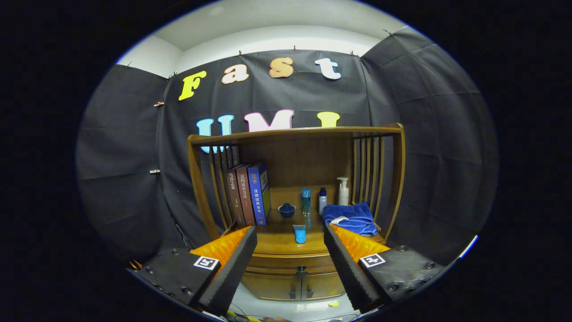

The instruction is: Pull open the drawer, take out the items inside it, and place them on the countertop above the cabinet.

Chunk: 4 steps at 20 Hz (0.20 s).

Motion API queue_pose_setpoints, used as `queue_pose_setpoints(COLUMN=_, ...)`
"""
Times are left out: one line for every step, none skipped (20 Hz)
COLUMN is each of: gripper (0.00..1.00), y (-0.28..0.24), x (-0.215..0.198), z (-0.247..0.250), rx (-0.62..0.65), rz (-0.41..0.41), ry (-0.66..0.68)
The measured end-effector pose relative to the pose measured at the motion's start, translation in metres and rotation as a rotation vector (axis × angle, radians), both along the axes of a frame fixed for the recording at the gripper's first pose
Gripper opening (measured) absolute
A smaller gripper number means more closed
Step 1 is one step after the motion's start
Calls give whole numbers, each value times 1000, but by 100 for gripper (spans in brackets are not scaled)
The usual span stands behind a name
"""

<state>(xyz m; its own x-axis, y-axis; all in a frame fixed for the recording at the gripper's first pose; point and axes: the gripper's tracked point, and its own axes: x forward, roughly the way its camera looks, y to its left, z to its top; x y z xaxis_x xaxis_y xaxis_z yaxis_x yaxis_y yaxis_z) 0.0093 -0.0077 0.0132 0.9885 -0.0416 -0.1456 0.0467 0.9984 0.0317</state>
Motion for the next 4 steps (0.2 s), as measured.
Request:
queue_pose_setpoints(gripper=99, y=1, x=-2, z=4, rx=-1, rz=0, ry=-13)
queue_pose_setpoints(gripper=99, y=-1, x=-4, z=6, rx=-6, rz=-6, ry=-20)
queue_pose_setpoints(gripper=99, y=-2, x=-6, z=6, rx=-9, rz=-13, ry=-22)
queue_pose_setpoints(gripper=99, y=-2, x=-7, z=7, rx=-6, rz=-16, ry=-25)
